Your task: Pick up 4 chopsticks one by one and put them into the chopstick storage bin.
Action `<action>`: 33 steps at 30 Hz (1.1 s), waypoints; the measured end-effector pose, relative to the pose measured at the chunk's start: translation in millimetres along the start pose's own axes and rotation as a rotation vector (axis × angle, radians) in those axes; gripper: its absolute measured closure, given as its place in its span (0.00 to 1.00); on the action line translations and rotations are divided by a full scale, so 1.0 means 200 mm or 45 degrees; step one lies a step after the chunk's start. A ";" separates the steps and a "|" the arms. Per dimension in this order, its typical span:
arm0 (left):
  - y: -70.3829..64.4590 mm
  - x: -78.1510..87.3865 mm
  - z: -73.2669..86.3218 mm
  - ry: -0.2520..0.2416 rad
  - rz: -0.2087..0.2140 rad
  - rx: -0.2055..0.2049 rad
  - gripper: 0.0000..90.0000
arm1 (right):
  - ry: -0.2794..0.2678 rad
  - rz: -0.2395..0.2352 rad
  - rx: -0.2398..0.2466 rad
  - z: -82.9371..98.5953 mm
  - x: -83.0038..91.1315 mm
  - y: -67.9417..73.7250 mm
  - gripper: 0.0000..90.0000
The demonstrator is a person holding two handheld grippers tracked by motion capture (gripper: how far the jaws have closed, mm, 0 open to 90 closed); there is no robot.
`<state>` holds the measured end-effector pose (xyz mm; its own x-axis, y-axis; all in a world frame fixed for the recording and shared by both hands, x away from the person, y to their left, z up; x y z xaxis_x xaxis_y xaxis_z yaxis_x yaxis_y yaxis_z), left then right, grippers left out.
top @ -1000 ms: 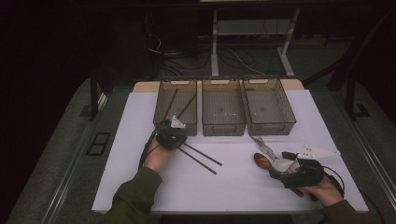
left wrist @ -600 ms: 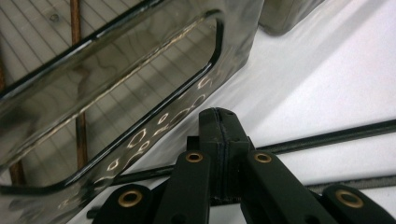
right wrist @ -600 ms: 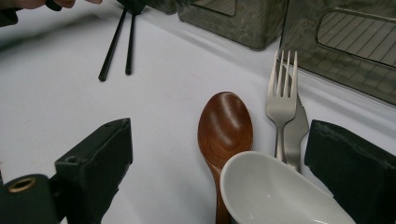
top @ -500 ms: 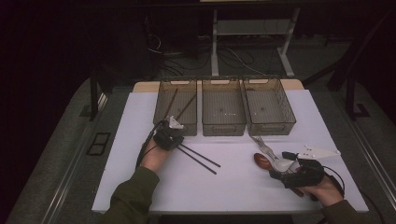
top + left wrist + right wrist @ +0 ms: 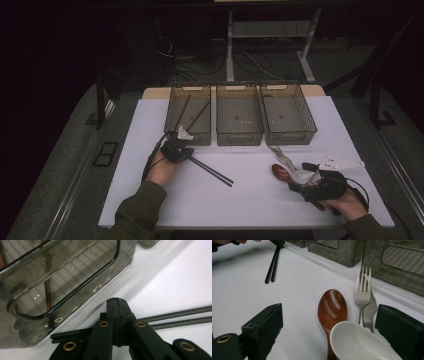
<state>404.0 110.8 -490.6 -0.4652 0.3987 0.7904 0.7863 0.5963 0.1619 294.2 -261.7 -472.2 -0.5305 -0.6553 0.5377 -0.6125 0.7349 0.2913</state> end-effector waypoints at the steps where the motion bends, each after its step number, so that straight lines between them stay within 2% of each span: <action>1: -0.01 0.01 -0.01 -0.015 0.010 -0.002 0.98 | 0.000 0.000 -0.002 0.00 0.00 0.00 0.08; 5: -0.12 0.04 -0.05 -0.052 0.088 -0.074 0.91 | 0.000 0.001 -0.001 0.00 0.00 0.00 0.08; 9: -0.28 0.07 -0.09 -0.117 0.225 -0.176 0.83 | 0.001 0.001 -0.001 0.00 0.00 0.00 0.08; 13: -0.44 0.09 -0.14 -0.165 0.362 -0.286 0.79 | 0.001 0.000 0.000 0.00 0.00 0.00 0.08; 16: -0.53 0.08 -0.15 -0.184 0.434 -0.361 0.79 | 0.002 -0.001 -0.001 0.00 0.00 0.00 0.08; 19: -0.58 0.07 -0.16 -0.201 0.480 -0.417 0.78 | 0.002 -0.001 -0.001 0.00 0.00 0.00 0.08; 22: -0.59 0.05 -0.17 -0.203 0.505 -0.448 0.78 | 0.001 -0.002 0.001 0.00 0.00 0.00 0.08; 27: -0.60 0.02 -0.18 -0.212 0.528 -0.467 0.78 | 0.001 -0.002 0.002 0.00 0.00 0.00 0.08; 33: -0.60 -0.01 -0.16 -0.188 0.546 -0.494 0.78 | 0.002 -0.003 -0.001 0.00 0.00 0.00 0.08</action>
Point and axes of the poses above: each handheld gripper's, and its own axes: x roughly backward along the jaws, z roughly out of its underside, y roughly to its left, the point moved 7 cm from there along -x, roughly forward along the jaws, and after that the axes turned 9 degrees about -x, right-handed, at the moved point
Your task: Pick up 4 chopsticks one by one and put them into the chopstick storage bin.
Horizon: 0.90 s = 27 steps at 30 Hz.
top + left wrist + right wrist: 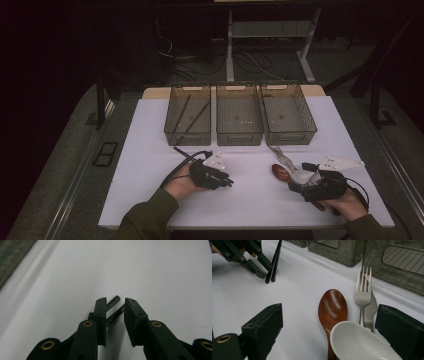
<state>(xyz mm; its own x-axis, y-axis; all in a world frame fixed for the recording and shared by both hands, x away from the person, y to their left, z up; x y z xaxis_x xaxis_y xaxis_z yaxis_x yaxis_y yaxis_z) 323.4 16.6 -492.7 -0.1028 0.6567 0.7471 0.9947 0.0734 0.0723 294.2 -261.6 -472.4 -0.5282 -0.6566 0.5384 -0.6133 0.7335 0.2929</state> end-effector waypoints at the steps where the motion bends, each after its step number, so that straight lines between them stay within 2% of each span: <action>1: 0.00 0.00 0.00 0.008 0.002 -0.004 0.78 | -0.001 -0.001 0.001 0.00 0.00 0.00 0.08; 7: -0.01 -0.01 0.01 0.008 0.031 -0.003 0.78 | -0.002 -0.002 -0.001 0.00 0.00 0.00 0.08; 20: -0.03 0.00 0.02 0.014 0.093 0.008 0.90 | -0.002 -0.003 0.001 0.00 0.00 0.00 0.08; 27: -0.03 0.00 0.02 0.018 0.107 0.003 0.93 | -0.001 -0.003 0.004 0.00 0.00 0.00 0.08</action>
Point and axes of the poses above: each handheld gripper's, and its own axes: x roughly backward along the jaws, z roughly out of its underside, y roughly to its left, the point moved 7 cm from there along -x, roughly forward along the jaws, and after that the axes turned 9 degrees about -x, right-handed, at the moved point
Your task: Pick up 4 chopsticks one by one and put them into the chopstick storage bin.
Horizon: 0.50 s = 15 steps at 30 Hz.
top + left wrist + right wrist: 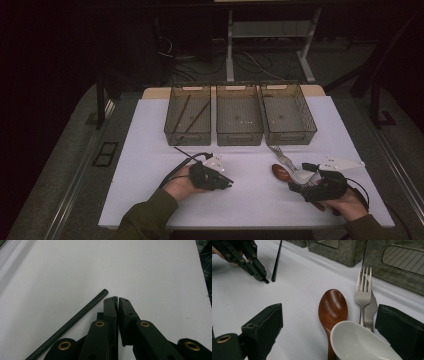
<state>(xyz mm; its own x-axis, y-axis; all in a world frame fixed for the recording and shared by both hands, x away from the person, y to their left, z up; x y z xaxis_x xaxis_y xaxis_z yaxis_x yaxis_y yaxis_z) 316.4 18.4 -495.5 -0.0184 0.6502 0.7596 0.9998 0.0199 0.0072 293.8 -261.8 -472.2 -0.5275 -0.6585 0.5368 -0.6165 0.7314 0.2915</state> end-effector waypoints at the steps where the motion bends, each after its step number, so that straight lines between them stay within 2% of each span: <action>1: 0.00 0.00 0.00 -0.001 -0.001 -0.002 0.93 | 0.001 0.000 0.000 0.00 0.00 0.00 0.08; 6: 0.00 0.00 0.00 -0.007 0.000 0.009 0.92 | 0.001 0.000 0.002 0.00 0.00 0.00 0.08; 7: -0.01 0.00 0.00 -0.008 0.006 0.017 0.89 | 0.001 0.000 0.001 0.00 0.00 0.00 0.08; 9: -0.02 0.03 0.01 0.006 -0.028 0.010 0.80 | -0.001 -0.001 -0.001 0.00 0.00 0.00 0.08; 12: -0.03 0.10 0.03 -0.024 -0.060 0.034 0.76 | -0.001 0.001 -0.001 0.00 0.00 0.00 0.08; 15: -0.04 0.19 0.08 -0.041 -0.110 0.061 0.75 | -0.001 -0.001 -0.003 0.00 0.00 0.00 0.08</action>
Point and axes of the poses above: each handheld gripper's, and its own axes: x roughly backward along the jaws, z roughly out of its underside, y roughly to its left, the point moved 7 cm from there along -x, roughly forward along the jaws, and after that the axes turned 9 degrees about -x, right-handed, at the moved point
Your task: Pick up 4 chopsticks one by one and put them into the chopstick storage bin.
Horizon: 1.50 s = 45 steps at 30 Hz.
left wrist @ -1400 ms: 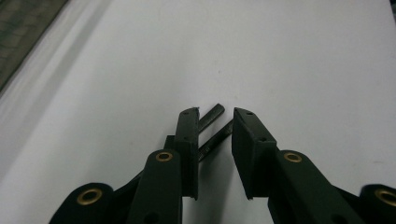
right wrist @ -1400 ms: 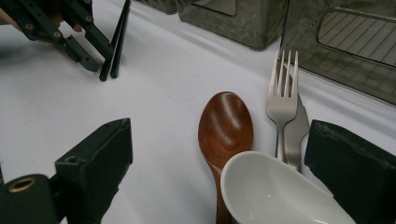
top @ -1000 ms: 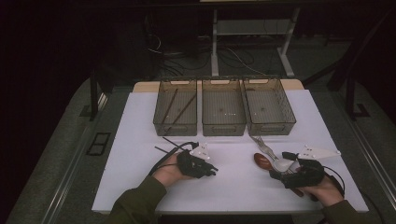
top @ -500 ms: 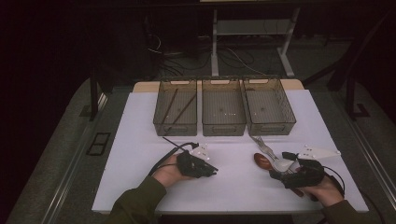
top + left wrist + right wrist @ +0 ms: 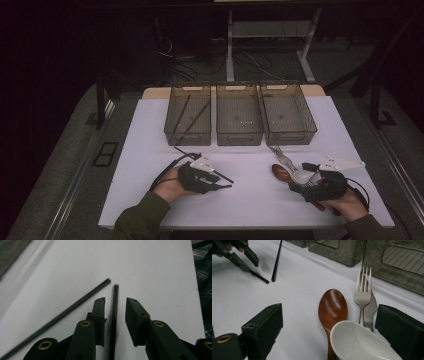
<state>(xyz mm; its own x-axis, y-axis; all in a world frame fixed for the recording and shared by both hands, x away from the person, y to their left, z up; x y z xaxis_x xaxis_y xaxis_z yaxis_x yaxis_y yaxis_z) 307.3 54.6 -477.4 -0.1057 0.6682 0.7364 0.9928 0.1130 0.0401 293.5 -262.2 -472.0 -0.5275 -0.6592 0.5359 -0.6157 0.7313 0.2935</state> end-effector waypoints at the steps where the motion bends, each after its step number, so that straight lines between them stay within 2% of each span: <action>1: -0.01 0.03 0.02 -0.014 -0.010 0.016 0.75 | 0.001 0.000 0.002 0.00 0.00 0.00 0.08; 5: -0.03 0.12 0.14 -0.001 -0.061 0.064 0.74 | -0.002 -0.003 0.006 0.00 0.00 0.00 0.08; 6: -0.03 0.13 0.17 -0.014 -0.071 0.095 0.74 | 0.001 -0.005 0.008 0.00 0.00 0.01 0.08; 7: -0.03 0.15 0.19 -0.002 -0.077 0.091 0.74 | 0.003 0.001 0.014 0.00 0.00 0.01 0.08; 9: -0.04 0.16 0.22 -0.002 -0.087 0.108 0.75 | -0.001 0.026 0.029 0.00 -0.01 0.01 0.17; 10: -0.04 0.16 0.23 -0.001 -0.085 0.111 0.75 | -0.007 0.034 0.042 0.00 -0.01 0.02 0.16; 20: -0.02 0.13 0.25 0.008 -0.066 0.117 0.83 | 0.009 0.038 0.061 0.01 -0.01 0.02 0.15; 27: -0.02 0.12 0.26 0.009 -0.046 0.099 0.91 | 0.016 0.048 0.056 0.01 -0.02 0.01 0.15; 35: -0.02 0.12 0.26 -0.007 -0.007 0.064 0.93 | 0.018 0.051 0.057 0.01 -0.02 0.01 0.15; 41: -0.03 0.13 0.25 -0.018 0.015 0.082 0.94 | 0.018 0.051 0.056 0.01 -0.02 0.01 0.15; 45: -0.03 0.14 0.24 -0.023 0.022 0.072 0.94 | 0.017 0.052 0.056 0.01 -0.02 0.01 0.15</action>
<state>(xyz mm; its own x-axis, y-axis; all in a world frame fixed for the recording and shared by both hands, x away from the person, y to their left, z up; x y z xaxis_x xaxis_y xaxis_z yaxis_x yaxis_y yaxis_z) 296.1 108.2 -490.5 -0.0898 0.6836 0.7243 0.9898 0.1419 -0.0112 292.1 -258.0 -475.5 -0.5446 -0.6265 0.5576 -0.6195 0.7487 0.2361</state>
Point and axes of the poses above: each handheld gripper's, and its own axes: x roughly backward along the jaws, z roughly out of its underside, y roughly to its left, the point moved 7 cm from there along -x, roughly forward along the jaws, and after that the axes turned 9 degrees about -x, right-handed, at the moved point
